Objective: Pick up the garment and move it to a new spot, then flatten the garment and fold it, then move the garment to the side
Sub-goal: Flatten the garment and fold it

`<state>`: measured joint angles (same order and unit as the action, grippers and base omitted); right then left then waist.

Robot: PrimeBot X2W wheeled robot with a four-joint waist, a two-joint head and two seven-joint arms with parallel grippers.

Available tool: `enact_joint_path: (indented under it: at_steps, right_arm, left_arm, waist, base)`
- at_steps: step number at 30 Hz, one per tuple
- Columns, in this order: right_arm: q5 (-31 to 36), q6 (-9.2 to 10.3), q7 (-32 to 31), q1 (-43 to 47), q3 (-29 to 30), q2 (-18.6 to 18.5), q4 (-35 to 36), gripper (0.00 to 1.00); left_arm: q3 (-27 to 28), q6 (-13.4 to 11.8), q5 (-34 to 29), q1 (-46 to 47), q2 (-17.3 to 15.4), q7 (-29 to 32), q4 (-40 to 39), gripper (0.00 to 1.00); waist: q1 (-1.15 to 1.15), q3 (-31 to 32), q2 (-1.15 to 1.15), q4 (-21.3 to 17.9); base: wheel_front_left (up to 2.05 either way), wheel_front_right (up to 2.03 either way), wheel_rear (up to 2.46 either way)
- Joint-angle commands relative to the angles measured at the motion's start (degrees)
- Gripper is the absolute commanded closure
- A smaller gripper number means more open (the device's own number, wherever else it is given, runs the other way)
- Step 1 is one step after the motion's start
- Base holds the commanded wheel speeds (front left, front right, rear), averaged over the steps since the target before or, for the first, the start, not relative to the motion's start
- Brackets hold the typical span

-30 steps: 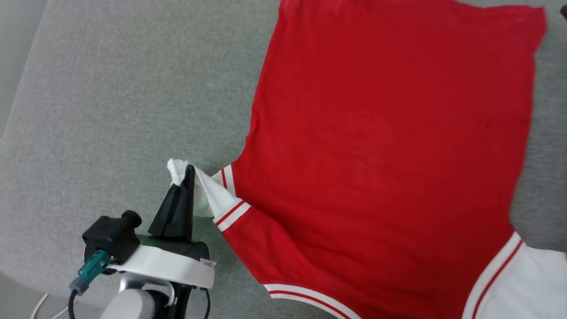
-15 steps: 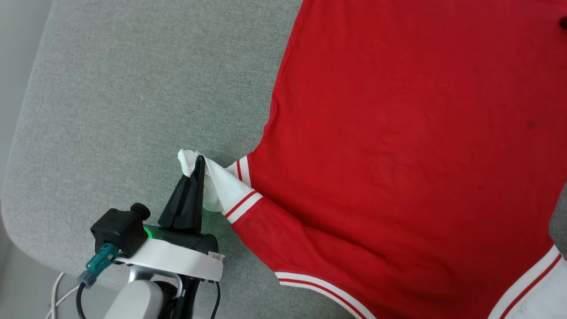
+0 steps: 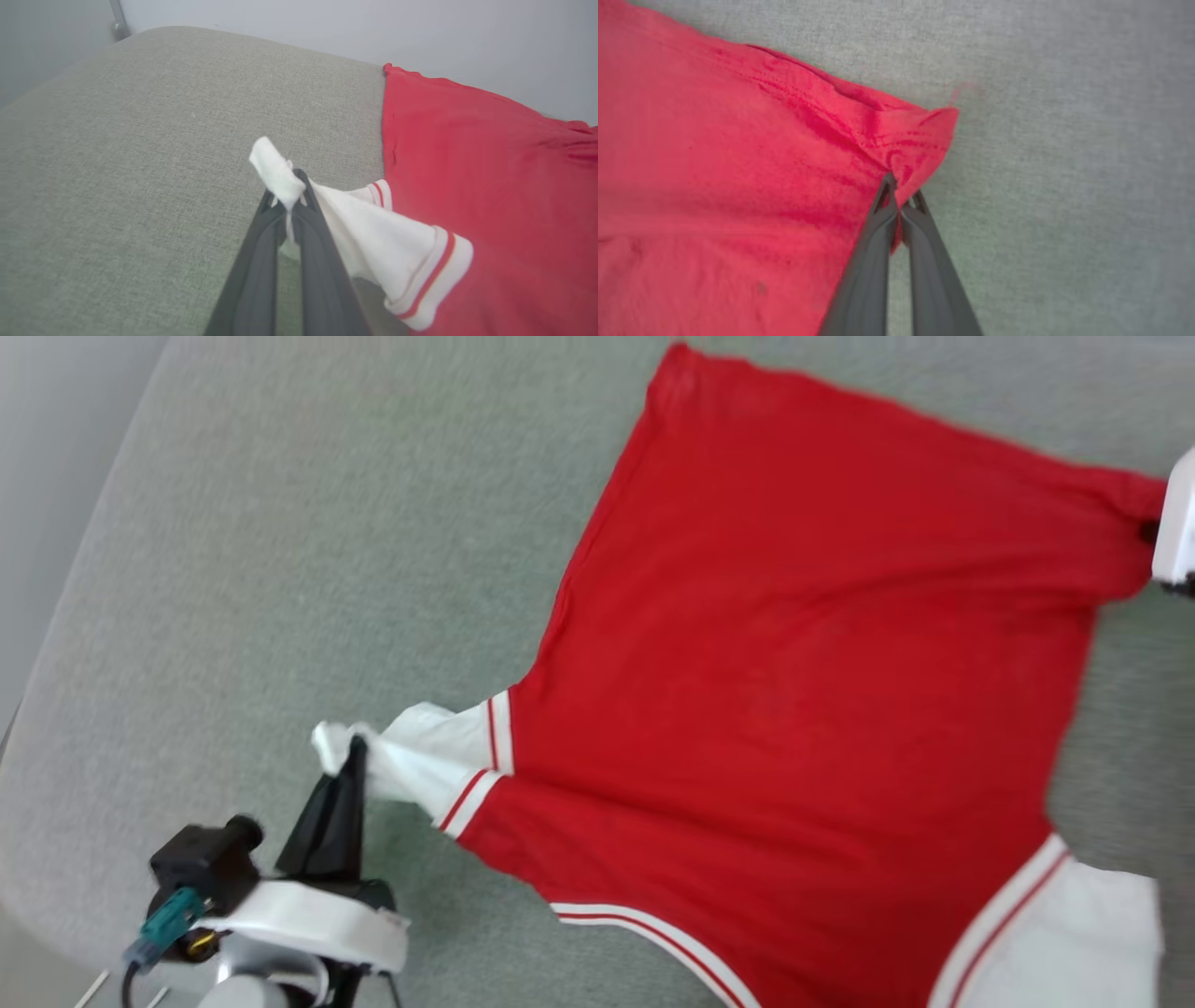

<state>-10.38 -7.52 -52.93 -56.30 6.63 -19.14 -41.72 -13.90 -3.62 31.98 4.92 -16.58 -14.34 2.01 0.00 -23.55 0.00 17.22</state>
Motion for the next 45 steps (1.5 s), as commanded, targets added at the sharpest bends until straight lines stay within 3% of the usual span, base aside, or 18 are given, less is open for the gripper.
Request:
enact_joint_path:
  at_steps: [1, 8, 16, 20, 28, 29, 30, 31, 39, 45]
  right_arm:
    - [-2.2, 0.06, 0.3, 2.9, -1.2, -0.8, 1.8, 1.00]
    - [-10.9, 0.05, 1.0, 18.3, -5.0, -3.8, 13.8, 1.00]
    - [-14.4, 0.06, 1.6, 38.9, -0.9, -3.5, 28.5, 1.00]
    - [-14.6, 0.06, 1.9, 51.2, 4.4, -0.2, 35.3, 1.00]
    - [-17.3, 0.04, 2.8, 68.2, 11.9, 13.2, 40.1, 1.00]
    - [-17.2, 0.04, 3.7, 69.2, 12.0, 13.7, 39.9, 0.83]
    - [-18.3, 0.05, 4.5, 70.0, 12.1, 14.7, 39.2, 0.56]
    - [-19.4, 0.04, 6.0, 70.4, 12.1, 15.5, 38.8, 0.00]
    - [-20.3, 0.04, 28.7, 65.7, 10.8, 16.1, 39.2, 0.00]
    - [-17.0, 0.03, 45.1, 56.6, 7.3, 11.2, 38.9, 0.00]
  left_arm:
    - [1.0, -0.6, 0.5, -1.4, -1.0, 0.5, 0.2, 1.00]
    - [3.8, -2.4, 2.2, -5.7, -4.1, 3.4, 0.4, 1.00]
    - [5.1, -3.4, 3.5, -9.9, -6.3, 6.1, 0.0, 1.00]
    - [5.8, -3.9, 4.0, -11.8, -7.0, 6.9, 0.1, 1.00]
    - [5.5, -4.1, 4.5, -12.4, -7.4, 7.6, 0.9, 1.00]
    - [5.4, -4.1, 4.4, -12.2, -7.4, 7.7, 0.9, 1.00]
    - [5.2, -4.2, 4.2, -12.0, -7.3, 7.7, 0.7, 1.00]
    - [5.0, -4.2, 4.1, -11.7, -7.2, 7.8, 0.4, 1.00]
    - [3.8, -5.2, 2.9, -10.3, -7.2, 8.5, -2.7, 1.00]
    - [2.6, -5.7, 1.8, -8.1, -6.9, 9.0, -5.5, 1.00]
  waist:
    - [0.00, 4.6, 0.00, -4.3]
    - [0.00, 10.5, 0.00, -11.0]
    - [0.00, 14.8, 0.00, -16.1]
    - [0.00, 16.3, 0.00, -17.9]
    - [0.00, 16.6, 0.00, -19.5]
    - [0.00, 16.5, 0.00, -19.6]
    - [0.00, 16.3, 0.00, -19.6]
    - [0.00, 16.2, 0.00, -19.6]
    - [0.00, 15.3, 0.00, -19.1]
    - [0.00, 12.9, 0.00, -17.7]
  base:
    - [0.00, 0.00, 0.00]
    - [0.00, 0.00, 0.00]
    - [0.00, 0.00, 0.00]
    - [0.00, 0.00, 0.00]
    - [0.00, 0.00, 0.00]
    - [0.00, 0.00, 0.00]
    - [0.00, 0.00, 0.00]
    - [0.00, 0.00, 0.00]
    - [0.00, 0.00, 0.00]
    - [0.00, 0.00, 0.00]
